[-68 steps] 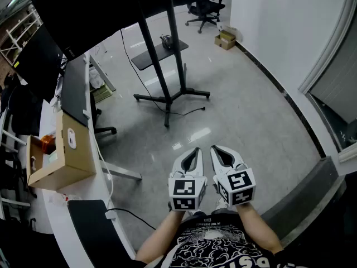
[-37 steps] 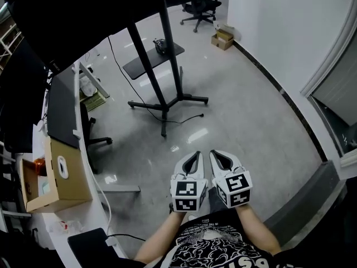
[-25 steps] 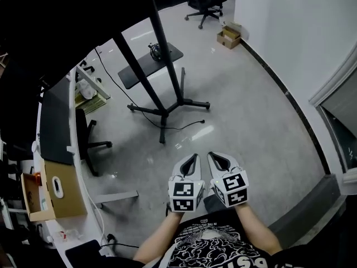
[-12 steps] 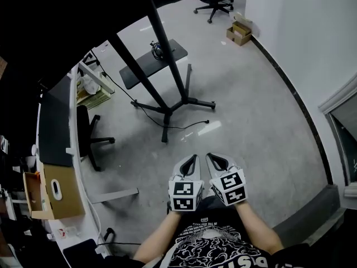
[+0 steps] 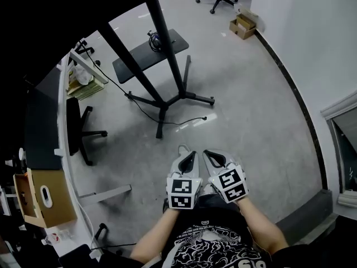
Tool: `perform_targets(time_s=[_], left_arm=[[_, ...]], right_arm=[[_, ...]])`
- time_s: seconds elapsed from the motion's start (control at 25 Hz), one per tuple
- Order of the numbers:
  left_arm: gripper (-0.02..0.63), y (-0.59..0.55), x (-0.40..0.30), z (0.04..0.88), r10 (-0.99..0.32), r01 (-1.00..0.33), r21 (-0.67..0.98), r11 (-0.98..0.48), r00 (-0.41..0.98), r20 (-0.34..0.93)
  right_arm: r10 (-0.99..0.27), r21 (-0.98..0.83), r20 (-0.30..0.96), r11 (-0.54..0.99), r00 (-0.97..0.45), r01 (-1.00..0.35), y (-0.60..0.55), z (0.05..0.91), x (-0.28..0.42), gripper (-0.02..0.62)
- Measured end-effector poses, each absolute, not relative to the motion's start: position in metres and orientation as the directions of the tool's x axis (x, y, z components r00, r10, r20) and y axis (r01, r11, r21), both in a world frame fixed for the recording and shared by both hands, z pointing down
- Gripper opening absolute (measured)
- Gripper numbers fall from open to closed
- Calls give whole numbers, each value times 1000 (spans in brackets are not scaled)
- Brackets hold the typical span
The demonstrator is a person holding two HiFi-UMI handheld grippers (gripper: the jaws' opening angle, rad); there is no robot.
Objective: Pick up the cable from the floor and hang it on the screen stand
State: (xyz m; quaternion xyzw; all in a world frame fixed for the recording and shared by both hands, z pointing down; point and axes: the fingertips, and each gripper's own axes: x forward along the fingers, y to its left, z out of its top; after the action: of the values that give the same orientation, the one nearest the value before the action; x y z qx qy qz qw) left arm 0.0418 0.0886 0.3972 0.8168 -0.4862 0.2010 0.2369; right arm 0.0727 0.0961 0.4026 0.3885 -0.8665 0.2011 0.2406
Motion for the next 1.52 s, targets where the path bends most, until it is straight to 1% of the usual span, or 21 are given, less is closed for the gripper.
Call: perform_targets(time_s=[0.24, 0.44, 0.6, 0.8, 1.04, 1.28, 1.4, 1.52], left_arm=[[3, 35, 35, 453, -681, -888, 261, -380, 459, 570], [3, -13, 23, 520, -650, -889, 287, -357, 456, 607], [3, -46, 16, 574, -629, -888, 320, -331, 460, 627], [3, -90, 9, 641, -604, -892, 326, -314, 453, 656], [3, -123, 4, 722, -581, -889, 318, -328, 456, 675], [3, -158, -6, 800, -589, -893, 300, -335, 447, 673], [4, -176, -10, 828, -603, -890, 270, -368, 450, 659], [5, -188, -13, 859, -600, -883, 277, -379, 462, 652]], right_arm=[[-513, -132, 630, 669, -583, -731, 48, 456, 61, 5], [-517, -93, 676, 648, -526, -756, -12, 522, 61, 5], [-485, -69, 733, 644, -476, -762, -45, 590, 66, 5], [-428, -34, 781, 698, -455, -716, -81, 671, 66, 5], [-398, 4, 818, 725, -414, -689, -110, 771, 73, 5], [-369, 31, 850, 747, -375, -664, -137, 878, 82, 18], [-366, 48, 858, 756, -361, -653, -147, 923, 84, 27], [-360, 66, 868, 766, -341, -640, -152, 964, 88, 34]])
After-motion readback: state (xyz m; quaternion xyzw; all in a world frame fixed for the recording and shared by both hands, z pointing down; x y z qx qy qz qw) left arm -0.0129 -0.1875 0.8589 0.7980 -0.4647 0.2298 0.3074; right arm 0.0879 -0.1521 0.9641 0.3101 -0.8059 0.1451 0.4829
